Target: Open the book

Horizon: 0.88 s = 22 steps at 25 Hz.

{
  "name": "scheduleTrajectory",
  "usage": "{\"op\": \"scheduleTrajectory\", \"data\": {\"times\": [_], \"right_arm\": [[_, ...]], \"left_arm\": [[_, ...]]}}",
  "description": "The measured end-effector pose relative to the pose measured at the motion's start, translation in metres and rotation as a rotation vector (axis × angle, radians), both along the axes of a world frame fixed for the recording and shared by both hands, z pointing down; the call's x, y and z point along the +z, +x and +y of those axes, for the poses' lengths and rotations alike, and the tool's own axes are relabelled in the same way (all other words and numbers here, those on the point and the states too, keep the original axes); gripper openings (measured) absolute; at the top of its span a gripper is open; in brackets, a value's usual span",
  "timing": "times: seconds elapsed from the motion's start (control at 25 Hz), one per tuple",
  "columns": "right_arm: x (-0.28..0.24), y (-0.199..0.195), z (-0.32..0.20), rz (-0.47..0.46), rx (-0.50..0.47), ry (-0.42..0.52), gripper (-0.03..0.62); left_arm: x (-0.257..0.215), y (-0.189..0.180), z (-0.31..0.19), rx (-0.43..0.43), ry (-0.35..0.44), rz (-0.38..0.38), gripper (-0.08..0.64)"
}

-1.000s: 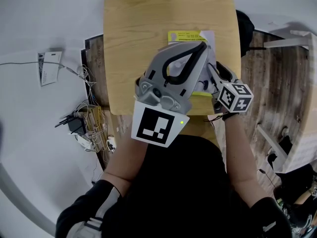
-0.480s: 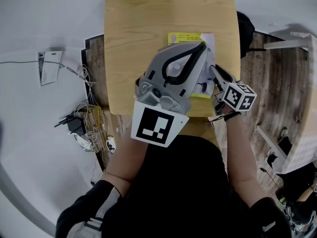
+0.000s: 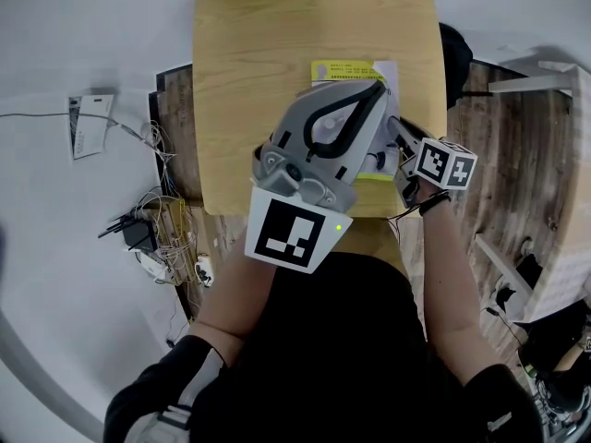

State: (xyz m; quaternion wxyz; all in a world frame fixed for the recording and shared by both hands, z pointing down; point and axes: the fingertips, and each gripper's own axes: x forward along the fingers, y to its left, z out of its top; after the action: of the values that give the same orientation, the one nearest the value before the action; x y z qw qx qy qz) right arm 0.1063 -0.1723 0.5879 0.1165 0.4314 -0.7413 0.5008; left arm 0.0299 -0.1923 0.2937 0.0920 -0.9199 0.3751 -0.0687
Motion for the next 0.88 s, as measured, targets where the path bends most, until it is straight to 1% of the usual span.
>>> {"op": "scheduleTrajectory", "data": {"times": [0.08, 0.2, 0.32, 0.4, 0.88], "right_arm": [[-0.0047, -0.0002, -0.0005, 0.013, 0.005, 0.030, 0.045], [-0.0053, 0.0012, -0.0023, 0.043, 0.017, 0.060, 0.040], [-0.0040, 0.0012, -0.0017, 0.090, -0.007, 0.076, 0.040], [-0.0032, 0.0004, -0.0015, 0.108, -0.011, 0.080, 0.040], [-0.0028, 0.0005, -0.0005, 0.147, -0.021, 0.093, 0.040]], "left_arm": [[0.0009, -0.0030, -0.0001, -0.004, -0.001, 0.000, 0.011], [0.0058, -0.0053, -0.0002, -0.009, -0.010, -0.009, 0.011], [0.0081, -0.0047, 0.0006, -0.011, -0.013, -0.011, 0.011], [0.0083, -0.0049, -0.0001, -0.013, -0.014, -0.009, 0.011], [0.0089, -0.0058, 0.0027, -0.008, -0.016, -0.014, 0.011]]}}
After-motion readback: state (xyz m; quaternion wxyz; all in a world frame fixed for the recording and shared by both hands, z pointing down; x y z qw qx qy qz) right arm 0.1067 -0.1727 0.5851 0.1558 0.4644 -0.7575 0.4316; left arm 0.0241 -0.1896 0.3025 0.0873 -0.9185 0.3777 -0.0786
